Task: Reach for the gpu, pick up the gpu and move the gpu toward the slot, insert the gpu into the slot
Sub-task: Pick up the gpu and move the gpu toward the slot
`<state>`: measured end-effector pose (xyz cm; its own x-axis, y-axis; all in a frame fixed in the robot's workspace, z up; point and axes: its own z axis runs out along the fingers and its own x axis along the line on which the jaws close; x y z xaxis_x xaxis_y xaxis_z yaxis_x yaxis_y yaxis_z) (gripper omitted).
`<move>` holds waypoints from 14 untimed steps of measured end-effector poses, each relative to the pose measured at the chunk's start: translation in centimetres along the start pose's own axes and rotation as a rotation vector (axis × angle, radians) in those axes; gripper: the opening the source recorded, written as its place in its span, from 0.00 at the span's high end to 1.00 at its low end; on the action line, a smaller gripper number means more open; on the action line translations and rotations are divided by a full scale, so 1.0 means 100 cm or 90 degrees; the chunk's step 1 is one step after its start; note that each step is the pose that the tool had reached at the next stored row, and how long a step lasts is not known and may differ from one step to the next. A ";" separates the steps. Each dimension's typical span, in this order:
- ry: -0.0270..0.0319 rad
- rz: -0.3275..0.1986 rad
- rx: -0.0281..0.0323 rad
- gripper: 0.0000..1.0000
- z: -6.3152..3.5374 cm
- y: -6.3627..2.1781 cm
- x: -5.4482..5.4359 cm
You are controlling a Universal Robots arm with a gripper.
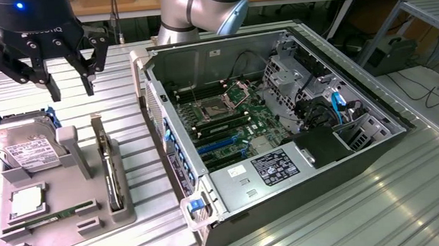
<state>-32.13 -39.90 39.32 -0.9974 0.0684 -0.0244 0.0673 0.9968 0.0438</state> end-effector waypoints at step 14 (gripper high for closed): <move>0.0031 -0.039 0.0213 0.46 0.0115 -0.0203 -0.002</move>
<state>-32.08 -41.88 38.09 -0.9997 0.0075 -0.0211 0.0073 0.9999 0.0089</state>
